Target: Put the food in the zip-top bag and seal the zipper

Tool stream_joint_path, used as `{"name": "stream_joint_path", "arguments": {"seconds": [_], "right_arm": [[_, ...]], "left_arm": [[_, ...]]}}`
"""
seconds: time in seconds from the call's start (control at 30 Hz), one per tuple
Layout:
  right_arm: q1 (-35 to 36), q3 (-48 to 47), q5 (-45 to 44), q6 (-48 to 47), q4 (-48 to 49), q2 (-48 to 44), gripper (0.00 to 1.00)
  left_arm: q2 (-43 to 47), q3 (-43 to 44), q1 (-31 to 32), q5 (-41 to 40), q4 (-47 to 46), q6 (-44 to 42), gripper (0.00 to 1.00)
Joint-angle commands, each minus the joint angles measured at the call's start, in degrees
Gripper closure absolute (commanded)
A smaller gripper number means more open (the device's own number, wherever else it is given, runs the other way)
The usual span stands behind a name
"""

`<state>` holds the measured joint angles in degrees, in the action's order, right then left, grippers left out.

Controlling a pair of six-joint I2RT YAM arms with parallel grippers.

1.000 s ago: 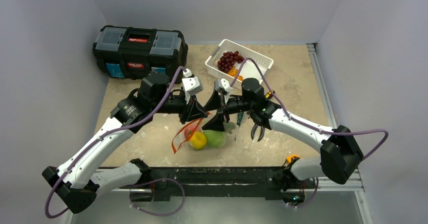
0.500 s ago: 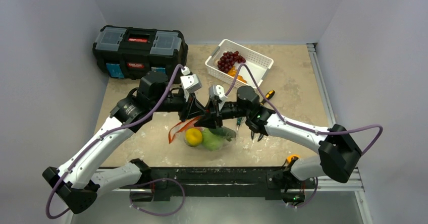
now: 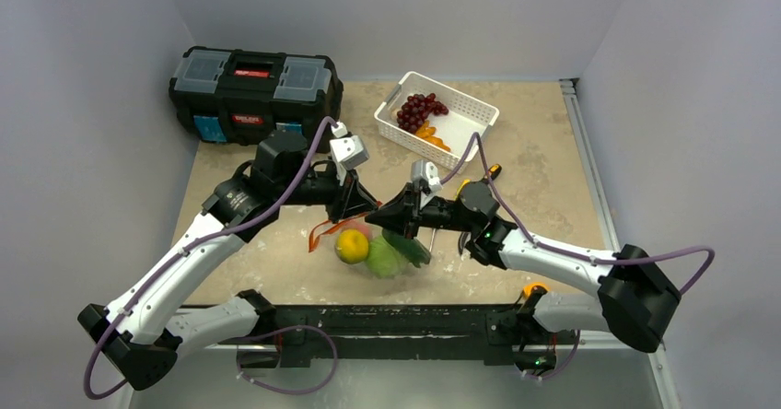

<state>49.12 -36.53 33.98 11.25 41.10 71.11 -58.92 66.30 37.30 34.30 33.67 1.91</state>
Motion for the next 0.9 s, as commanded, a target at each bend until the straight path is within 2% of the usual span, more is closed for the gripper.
{"name": "stream_joint_path", "arguments": {"seconds": [0.0,0.2,0.37,0.5,0.63,0.73,0.8,0.87], "right_arm": [[-0.3,3.6,-4.5,11.0,15.3,-2.5,1.0],[-0.3,3.6,-2.3,20.1,22.9,-0.6,1.0],[-0.3,4.6,-4.8,25.2,24.4,-1.1,1.0],[-0.4,6.7,-6.1,25.7,25.0,-2.3,1.0],[-2.4,7.6,-4.6,27.2,23.2,-2.9,1.0],[-4.9,8.4,-3.4,32.0,24.0,-3.4,1.0],[-5.9,5.3,-2.6,32.9,16.9,-3.3,1.0],[-6.0,2.1,-2.1,29.9,8.0,-3.9,1.0]], "left_arm": [[0.2,0.4,0.1,-0.4,0.9,1.1,1.0],[-0.1,0.1,0.1,-0.7,1.7,1.4,1.0],[1.0,-0.8,0.1,-0.8,2.0,1.2,1.0],[2.5,-2.0,0.1,-0.6,1.8,0.4,1.0],[3.8,-2.8,0.1,-0.4,0.5,-0.1,1.0],[5.1,-3.8,0.1,-0.4,-0.4,0.0,1.0],[5.5,-4.1,0.1,-0.4,-0.8,0.0,1.0],[5.6,-4.2,0.1,-0.3,-1.1,0.1,1.0]]}}
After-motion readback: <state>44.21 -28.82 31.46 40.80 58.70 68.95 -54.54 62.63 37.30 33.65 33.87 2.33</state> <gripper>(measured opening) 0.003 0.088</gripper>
